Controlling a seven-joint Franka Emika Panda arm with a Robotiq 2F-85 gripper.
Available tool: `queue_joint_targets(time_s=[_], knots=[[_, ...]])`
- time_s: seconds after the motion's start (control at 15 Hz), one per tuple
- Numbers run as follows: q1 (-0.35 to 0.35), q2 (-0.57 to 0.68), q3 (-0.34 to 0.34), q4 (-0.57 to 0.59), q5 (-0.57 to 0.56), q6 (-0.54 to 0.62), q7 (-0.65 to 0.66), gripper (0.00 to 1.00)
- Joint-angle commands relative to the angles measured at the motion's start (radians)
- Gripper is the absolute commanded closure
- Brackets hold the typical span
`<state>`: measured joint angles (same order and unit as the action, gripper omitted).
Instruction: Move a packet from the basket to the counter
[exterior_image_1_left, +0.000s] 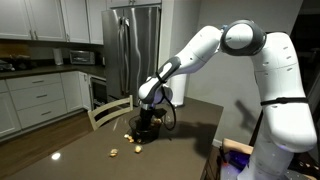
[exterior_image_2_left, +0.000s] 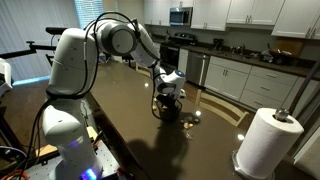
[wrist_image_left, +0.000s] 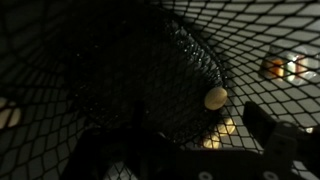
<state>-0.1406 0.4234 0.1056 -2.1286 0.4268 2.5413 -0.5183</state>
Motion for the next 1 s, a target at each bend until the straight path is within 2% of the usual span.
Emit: queue_joint_targets(time_s=[0.0,0.33,0.4,0.47,0.93], knots=[[0.014,-0.023,0.005,-0.041,-0.043,0.056,0.078,0.00],[0.034,-0.017,0.003,-0.048,-0.084,0.109,0.143,0.00],[0.034,-0.016,0.005,-0.048,-0.093,0.109,0.150,0.25],[0.034,-0.017,0.006,-0.049,-0.102,0.104,0.154,0.26],[0.024,-0.026,0.016,-0.049,-0.109,0.074,0.160,0.73]])
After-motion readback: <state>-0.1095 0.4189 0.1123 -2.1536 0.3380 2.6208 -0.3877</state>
